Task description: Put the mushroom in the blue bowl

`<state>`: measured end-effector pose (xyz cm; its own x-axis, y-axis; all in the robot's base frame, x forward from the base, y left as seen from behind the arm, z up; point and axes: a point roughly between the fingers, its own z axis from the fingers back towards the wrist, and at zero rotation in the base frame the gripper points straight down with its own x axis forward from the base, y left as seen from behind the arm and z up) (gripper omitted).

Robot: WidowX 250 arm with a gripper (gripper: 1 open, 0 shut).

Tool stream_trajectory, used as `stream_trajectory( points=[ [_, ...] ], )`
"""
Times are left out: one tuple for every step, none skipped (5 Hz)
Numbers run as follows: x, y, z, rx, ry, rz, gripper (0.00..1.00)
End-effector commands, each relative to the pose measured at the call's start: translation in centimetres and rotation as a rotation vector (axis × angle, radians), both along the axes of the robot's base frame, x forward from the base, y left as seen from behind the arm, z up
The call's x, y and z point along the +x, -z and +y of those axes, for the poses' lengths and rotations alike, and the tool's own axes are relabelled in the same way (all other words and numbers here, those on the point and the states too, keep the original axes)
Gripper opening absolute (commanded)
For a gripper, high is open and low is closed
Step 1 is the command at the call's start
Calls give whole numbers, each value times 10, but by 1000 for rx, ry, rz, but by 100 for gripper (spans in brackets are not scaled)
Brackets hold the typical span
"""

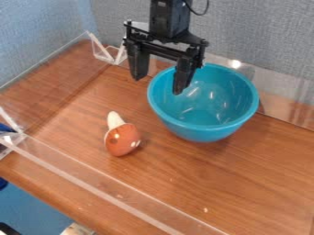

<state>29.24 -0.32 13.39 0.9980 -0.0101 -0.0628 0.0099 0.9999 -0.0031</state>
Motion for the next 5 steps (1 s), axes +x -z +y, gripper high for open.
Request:
stream_trajectory(
  points=[
    [-3,-3,14,2,39,4,100],
    [-16,-3,28,3,31,7,100],
    [-25,22,48,2,139,25,100],
    [-26,37,56,-8,230,-1,100],
    [-20,49,56,-21,247,-10,100]
  ],
)
